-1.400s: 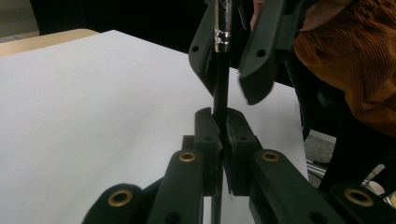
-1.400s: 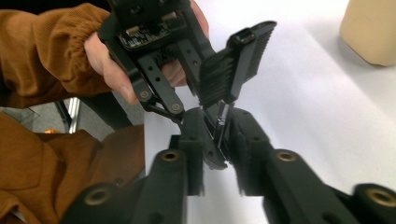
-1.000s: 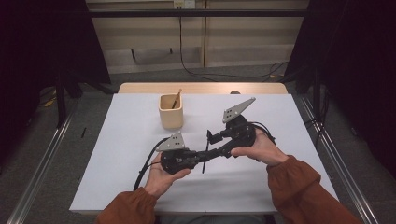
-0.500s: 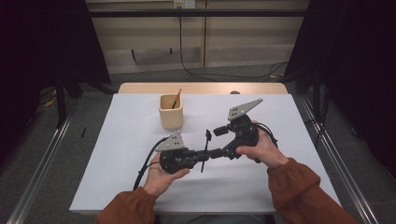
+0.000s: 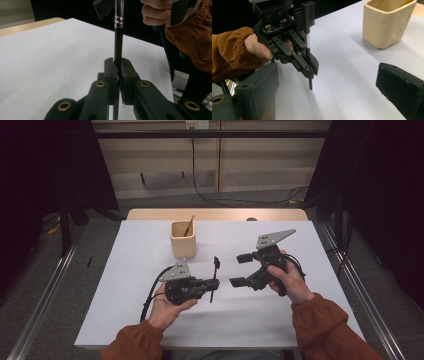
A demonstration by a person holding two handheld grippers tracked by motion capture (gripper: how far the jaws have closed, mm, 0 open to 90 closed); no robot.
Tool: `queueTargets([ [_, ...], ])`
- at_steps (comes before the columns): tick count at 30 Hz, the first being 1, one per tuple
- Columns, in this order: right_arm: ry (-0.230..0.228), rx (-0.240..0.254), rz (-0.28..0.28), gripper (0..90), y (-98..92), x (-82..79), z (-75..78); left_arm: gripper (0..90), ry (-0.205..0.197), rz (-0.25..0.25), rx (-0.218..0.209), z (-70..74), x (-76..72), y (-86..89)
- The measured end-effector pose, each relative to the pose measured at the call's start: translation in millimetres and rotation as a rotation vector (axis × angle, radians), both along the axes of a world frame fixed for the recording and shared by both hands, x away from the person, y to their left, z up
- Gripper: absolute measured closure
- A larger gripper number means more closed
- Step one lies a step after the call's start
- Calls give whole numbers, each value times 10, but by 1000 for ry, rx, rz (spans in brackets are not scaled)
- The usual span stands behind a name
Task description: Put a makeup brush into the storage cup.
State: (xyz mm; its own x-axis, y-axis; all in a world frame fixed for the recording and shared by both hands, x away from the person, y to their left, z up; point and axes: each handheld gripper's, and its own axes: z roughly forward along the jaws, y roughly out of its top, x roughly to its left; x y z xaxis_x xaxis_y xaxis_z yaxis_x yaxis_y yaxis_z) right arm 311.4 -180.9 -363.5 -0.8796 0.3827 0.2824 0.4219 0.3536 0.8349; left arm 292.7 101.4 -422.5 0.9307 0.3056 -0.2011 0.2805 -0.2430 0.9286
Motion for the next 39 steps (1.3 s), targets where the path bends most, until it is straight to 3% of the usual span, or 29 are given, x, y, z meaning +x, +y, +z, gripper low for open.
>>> queueTargets([
  [7,-11,26,-28,42,-167,-11,-18,857,1,14,5,1,-5,62],
  [18,-43,38,-141,46,-347,-54,-73,857,-2,47,-8,49,19,189],
  [22,-54,9,-172,42,-418,-107,-158,856,-5,71,-14,73,35,256],
  [24,-68,43,-193,46,-460,-143,-193,857,-5,78,-17,75,45,272],
  [27,-71,35,-213,44,-521,-194,-238,856,-6,83,-20,87,61,289],
  [33,-106,70,-265,43,-629,-311,-271,857,-9,104,-21,119,83,360],
  [39,-109,62,-327,25,-749,-404,-356,857,-23,131,-29,214,128,435],
])
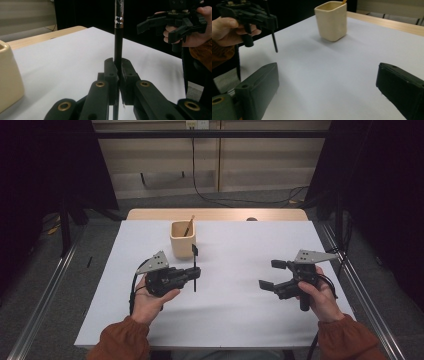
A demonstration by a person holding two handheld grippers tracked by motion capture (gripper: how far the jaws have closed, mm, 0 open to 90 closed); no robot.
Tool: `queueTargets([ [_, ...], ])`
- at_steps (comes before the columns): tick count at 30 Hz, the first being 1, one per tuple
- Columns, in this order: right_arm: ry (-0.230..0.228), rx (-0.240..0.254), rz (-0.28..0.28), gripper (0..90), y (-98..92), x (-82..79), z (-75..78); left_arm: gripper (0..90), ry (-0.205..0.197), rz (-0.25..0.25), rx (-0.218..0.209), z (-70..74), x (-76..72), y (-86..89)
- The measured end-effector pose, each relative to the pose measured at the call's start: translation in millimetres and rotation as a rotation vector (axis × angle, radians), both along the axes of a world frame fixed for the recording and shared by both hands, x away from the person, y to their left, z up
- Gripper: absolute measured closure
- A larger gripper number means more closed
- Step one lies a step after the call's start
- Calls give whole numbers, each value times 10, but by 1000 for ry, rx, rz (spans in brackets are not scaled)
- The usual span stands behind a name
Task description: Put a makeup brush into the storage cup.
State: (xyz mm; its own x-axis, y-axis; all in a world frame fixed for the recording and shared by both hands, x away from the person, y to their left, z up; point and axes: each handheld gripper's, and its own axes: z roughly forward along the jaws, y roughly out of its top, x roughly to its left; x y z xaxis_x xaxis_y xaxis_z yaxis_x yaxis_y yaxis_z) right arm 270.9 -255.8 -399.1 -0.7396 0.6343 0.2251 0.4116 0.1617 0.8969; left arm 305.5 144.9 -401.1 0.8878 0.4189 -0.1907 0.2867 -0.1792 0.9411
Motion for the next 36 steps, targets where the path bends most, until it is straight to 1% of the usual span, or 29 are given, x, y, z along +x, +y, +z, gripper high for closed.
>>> queueTargets([
  [1,-5,8,-12,19,-21,-19,-14,857,0,4,-6,15,13,18],
  [2,-12,12,-17,16,-45,-43,-30,856,0,9,-1,24,21,33],
  [5,-26,28,-50,15,-84,-101,-68,856,2,23,-6,34,56,85],
  [6,-36,26,-56,13,-98,-123,-85,856,1,27,0,39,65,105],
  [7,-44,23,-67,10,-108,-147,-102,856,3,34,-7,42,72,116],
  [8,-51,17,-76,5,-118,-170,-117,857,1,32,0,50,86,137],
  [9,-64,5,-89,4,-126,-197,-129,857,0,42,-4,60,92,147],
  [10,-75,-3,-105,5,-133,-230,-141,857,-4,45,2,71,100,157],
  [12,-68,-2,-102,9,-149,-271,-155,857,-8,47,5,92,109,174],
  [13,-72,-7,-108,10,-158,-299,-164,857,-11,49,-1,100,119,190],
  [14,-69,-4,-111,15,-169,-330,-180,857,-11,49,3,104,126,204],
  [16,-60,8,-98,3,-200,-366,-211,856,-5,63,-1,102,153,238],
  [18,-63,15,-107,13,-229,-394,-231,856,1,73,-10,94,173,261],
  [24,-70,25,-124,2,-292,-476,-279,856,11,90,-11,90,247,318],
  [25,-68,30,-134,0,-295,-495,-298,857,10,92,-11,91,258,320],
  [26,-67,33,-145,1,-299,-507,-309,856,8,87,-1,97,277,327],
  [27,-66,40,-157,2,-304,-520,-325,857,2,95,5,104,290,326],
  [30,-76,28,-176,1,-309,-551,-355,857,-2,98,5,144,340,330],
  [32,-82,35,-188,1,-316,-567,-375,856,-1,107,-1,171,371,339],
  [33,-81,33,-193,1,-322,-575,-381,857,-2,110,5,185,392,349],
  [35,-82,30,-199,2,-337,-598,-399,856,0,116,-5,202,419,367],
  [36,-85,30,-203,2,-347,-612,-402,856,-3,117,-1,209,431,376],
])
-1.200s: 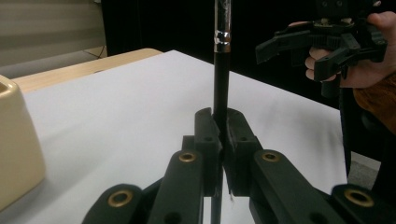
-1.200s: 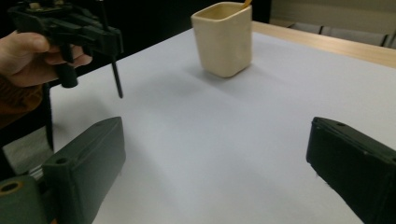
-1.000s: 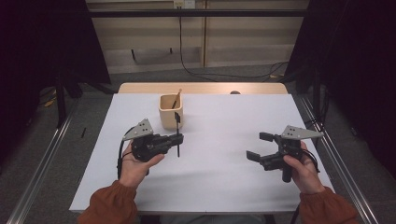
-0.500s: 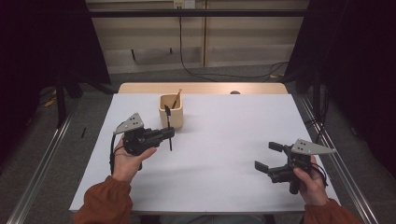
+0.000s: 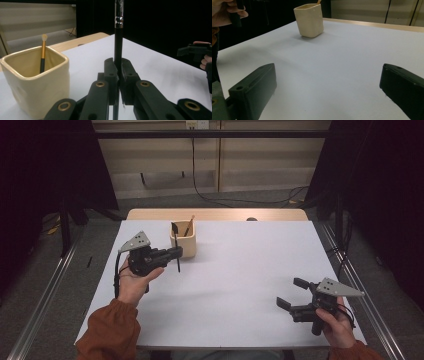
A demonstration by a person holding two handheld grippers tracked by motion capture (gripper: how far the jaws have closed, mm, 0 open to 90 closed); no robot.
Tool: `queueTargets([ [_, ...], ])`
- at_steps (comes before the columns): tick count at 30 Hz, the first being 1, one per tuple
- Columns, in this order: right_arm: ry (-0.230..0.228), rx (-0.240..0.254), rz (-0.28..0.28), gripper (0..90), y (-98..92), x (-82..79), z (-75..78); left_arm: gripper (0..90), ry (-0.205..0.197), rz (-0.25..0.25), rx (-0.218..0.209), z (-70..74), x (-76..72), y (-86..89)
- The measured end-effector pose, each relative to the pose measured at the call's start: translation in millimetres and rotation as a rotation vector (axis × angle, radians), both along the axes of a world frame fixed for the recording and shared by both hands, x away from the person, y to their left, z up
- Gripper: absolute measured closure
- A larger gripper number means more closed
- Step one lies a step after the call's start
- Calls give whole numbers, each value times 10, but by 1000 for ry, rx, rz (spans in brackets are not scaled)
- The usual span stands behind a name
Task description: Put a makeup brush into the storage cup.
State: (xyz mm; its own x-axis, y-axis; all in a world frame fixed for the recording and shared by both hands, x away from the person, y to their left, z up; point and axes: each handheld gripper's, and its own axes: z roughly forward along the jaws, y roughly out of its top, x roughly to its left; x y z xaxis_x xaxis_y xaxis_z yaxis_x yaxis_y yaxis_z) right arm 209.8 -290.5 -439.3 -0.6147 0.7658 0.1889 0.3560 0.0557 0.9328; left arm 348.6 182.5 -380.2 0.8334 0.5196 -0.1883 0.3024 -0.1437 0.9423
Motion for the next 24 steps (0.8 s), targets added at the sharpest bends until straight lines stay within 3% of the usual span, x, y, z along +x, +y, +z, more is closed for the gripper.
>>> queueTargets([
  [4,-1,6,-14,2,-50,-37,-11,857,-5,25,-22,12,70,23],
  [18,9,-6,5,7,-33,-35,-45,857,-58,36,-3,301,243,-87],
  [21,10,-4,8,6,-26,-36,-47,857,-72,52,13,346,293,-93],
  [24,15,0,6,4,-29,-36,-45,857,-69,71,2,366,343,-80],
])
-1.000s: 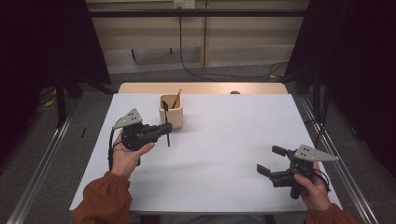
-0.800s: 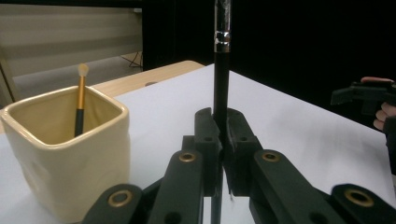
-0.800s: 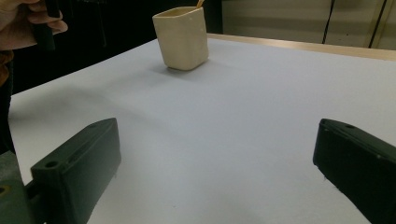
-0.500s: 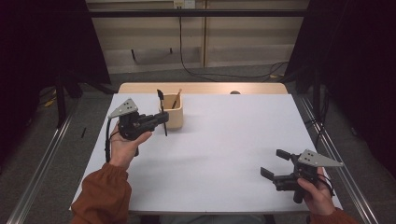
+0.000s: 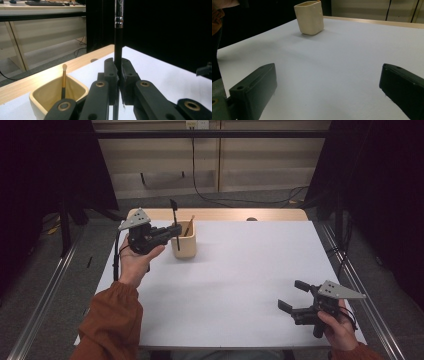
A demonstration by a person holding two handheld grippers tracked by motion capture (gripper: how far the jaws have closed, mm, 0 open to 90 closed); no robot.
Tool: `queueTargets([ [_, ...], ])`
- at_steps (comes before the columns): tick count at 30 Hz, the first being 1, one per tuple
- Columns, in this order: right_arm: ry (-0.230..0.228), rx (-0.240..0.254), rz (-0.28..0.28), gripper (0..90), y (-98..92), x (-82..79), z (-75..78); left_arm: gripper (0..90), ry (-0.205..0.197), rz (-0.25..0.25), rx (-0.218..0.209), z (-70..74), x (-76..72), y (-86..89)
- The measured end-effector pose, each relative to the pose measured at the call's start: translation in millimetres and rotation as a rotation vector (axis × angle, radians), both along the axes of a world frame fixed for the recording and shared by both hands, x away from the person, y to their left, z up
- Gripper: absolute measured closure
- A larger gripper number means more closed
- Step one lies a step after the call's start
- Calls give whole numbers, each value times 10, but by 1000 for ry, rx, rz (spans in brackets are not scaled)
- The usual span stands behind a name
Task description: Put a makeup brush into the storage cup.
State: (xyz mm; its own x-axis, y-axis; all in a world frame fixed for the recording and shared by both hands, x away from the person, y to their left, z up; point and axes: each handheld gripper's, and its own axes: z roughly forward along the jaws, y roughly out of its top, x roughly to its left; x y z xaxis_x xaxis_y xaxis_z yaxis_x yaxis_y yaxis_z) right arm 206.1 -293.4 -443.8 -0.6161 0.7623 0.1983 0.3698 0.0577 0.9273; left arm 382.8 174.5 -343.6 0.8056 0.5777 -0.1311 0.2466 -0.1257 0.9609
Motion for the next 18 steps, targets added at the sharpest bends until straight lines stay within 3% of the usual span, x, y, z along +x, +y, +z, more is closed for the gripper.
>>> queueTargets([
  [13,-1,6,-4,0,2,3,1,857,-21,36,7,147,210,-23],
  [18,1,3,4,0,13,5,-2,857,-21,39,4,138,291,-50],
])
